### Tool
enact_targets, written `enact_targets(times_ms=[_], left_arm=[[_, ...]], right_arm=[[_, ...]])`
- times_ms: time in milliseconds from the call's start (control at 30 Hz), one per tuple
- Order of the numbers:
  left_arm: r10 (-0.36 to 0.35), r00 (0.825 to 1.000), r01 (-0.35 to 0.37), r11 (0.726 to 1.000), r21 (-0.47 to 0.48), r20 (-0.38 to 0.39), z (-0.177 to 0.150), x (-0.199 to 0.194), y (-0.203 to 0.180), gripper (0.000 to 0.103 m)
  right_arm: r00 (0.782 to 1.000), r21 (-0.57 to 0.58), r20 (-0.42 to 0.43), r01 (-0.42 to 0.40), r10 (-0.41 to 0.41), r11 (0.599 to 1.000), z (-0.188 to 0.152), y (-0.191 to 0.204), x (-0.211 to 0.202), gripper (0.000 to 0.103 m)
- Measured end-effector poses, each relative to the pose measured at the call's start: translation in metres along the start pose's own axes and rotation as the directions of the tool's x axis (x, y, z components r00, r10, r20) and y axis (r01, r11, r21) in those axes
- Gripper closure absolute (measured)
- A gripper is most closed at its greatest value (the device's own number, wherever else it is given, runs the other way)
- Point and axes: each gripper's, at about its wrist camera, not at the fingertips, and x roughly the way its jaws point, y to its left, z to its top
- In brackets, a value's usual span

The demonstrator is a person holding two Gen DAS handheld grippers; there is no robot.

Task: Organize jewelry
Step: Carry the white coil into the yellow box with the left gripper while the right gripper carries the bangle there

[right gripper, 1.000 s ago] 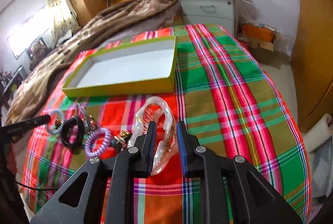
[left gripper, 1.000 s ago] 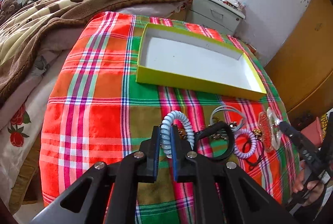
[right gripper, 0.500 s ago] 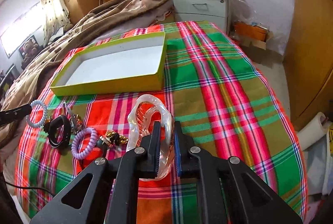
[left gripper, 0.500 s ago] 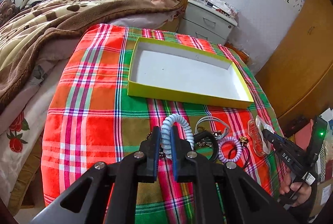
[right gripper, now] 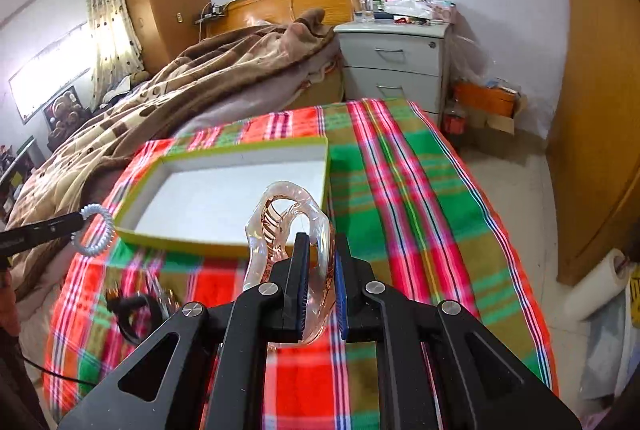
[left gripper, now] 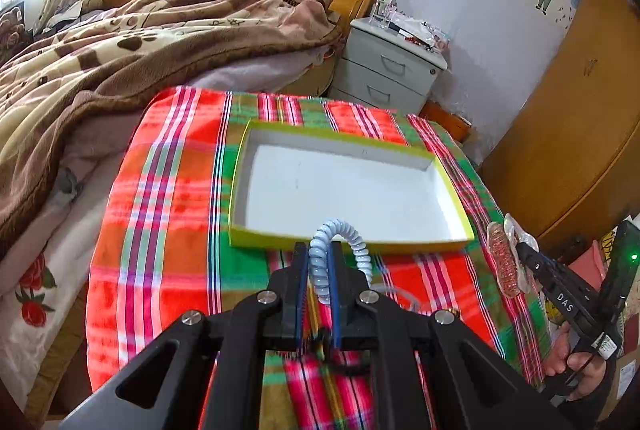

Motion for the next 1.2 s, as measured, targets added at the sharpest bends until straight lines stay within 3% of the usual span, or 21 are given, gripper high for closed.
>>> enact_targets(times_ms=[367,667,1200], left_arm=[[-0.017,1.000,0.017,1.000,0.008,-0.011,0.045,0.040,-0.001,0.093],[-0.035,0.997,0.033,0.999,-0.026,-0.069,0.070,0.092,0.010,0.093],[0.016,0.989,-0.022,0.999,-0.037,-0.145,0.079,0.147,0.024,0.093]], right_arm=[[1.000,0.006,-0.012,-0.015,0.015,1.000,0.040,0.012,0.049,0.091],[0.996,0.032,-0.086,-0.001,0.004,0.999,0.058,0.011,0.098,0.091],[0.986,-0.022,-0.145,0.074,-0.077,0.997,0.062,0.015,0.137,0.091]])
